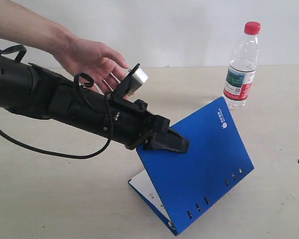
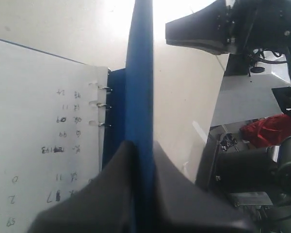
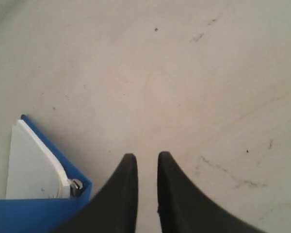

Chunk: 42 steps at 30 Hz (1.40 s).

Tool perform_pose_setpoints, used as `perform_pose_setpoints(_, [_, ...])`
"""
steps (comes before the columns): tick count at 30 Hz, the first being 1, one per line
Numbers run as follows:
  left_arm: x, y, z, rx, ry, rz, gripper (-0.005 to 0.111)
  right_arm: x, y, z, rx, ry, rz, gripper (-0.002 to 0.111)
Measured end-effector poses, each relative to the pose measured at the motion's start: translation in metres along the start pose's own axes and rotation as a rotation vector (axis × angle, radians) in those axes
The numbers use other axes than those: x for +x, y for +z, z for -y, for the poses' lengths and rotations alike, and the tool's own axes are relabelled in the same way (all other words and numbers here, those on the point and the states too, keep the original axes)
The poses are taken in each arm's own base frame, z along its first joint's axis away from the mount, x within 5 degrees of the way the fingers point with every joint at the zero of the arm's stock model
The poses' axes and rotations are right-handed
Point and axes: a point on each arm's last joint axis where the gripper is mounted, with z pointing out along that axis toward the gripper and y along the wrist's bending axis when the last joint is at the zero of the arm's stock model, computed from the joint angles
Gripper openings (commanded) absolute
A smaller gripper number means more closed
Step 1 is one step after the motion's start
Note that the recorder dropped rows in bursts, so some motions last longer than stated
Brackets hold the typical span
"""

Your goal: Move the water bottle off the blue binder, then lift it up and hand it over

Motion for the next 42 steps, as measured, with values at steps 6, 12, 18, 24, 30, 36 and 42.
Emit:
perform_pose_setpoints(6, [-0.005,-0.003,-0.006,-0.04,-0.022,0.048,0.004,-0.004,0.043,0.017,-0.149,0.077,-0.229,0.009])
perform_pose_setpoints(12, [-0.02,-0.026,-0.03,-0.109,-0.122,0.188,0.004,0.001,0.059,-0.001,-0.546,-0.023,-0.299,0.009])
perform_pose_setpoints(18, [-0.01,-0.031,-0.064,-0.168,-0.104,0.079,0.004,0.042,0.073,-0.018,-0.539,-0.194,-0.435,0.009])
perform_pose_setpoints(24, [0.003,-0.028,-0.089,-0.327,-0.077,-0.253,0.004,0.08,0.095,-0.034,-0.299,-0.41,-0.533,0.009])
perform_pose_setpoints(30, [0.004,-0.029,-0.097,-0.391,-0.065,-0.277,0.004,0.065,0.103,-0.033,-0.15,-0.318,-0.415,0.009])
perform_pose_setpoints(36, [0.007,-0.022,-0.105,-0.378,-0.054,-0.277,0.004,0.042,0.117,-0.049,-0.161,-0.29,-0.363,0.009])
perform_pose_setpoints(42, [0.009,-0.017,-0.114,-0.317,-0.058,-0.269,0.004,0.021,0.15,-0.099,-0.191,-0.363,-0.294,0.009])
